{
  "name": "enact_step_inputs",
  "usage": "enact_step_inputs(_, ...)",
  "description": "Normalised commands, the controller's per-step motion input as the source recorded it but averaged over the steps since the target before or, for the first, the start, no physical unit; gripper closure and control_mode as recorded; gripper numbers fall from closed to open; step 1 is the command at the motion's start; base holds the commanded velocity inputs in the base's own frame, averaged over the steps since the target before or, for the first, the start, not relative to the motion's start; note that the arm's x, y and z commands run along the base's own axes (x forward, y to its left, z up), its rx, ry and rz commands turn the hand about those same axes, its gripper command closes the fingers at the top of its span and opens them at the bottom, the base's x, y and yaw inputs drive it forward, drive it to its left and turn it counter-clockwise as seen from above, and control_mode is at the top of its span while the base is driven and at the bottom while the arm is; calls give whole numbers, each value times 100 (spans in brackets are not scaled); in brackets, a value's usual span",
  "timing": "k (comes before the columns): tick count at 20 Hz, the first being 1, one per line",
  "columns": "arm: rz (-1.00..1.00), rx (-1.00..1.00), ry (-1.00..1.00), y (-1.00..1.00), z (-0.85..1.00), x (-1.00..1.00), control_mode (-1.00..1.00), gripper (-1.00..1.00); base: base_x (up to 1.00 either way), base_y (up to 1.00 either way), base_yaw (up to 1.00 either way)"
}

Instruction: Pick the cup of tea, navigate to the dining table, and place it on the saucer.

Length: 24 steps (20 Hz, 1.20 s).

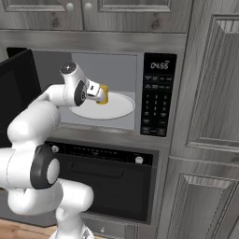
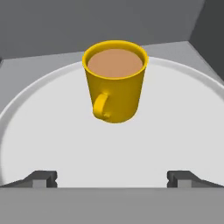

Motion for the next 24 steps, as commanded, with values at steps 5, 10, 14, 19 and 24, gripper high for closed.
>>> enact_step_inputs(5, 3, 0, -2, 0, -14, 13, -100, -100, 0, 0, 0)
enact_step_inputs(10, 0, 0, -6, 4, -25, 23, -100, -100, 0, 0, 0)
enact_step_inputs(14, 0, 0, 0, 14, -17, 25, -100, -100, 0, 0, 0)
enact_step_inputs(19, -3, 0, 4, 8, -6, 15, -100, -100, 0, 0, 0)
enact_step_inputs(24, -11, 0, 0, 0, 0, 9, -100, -100, 0, 0, 0)
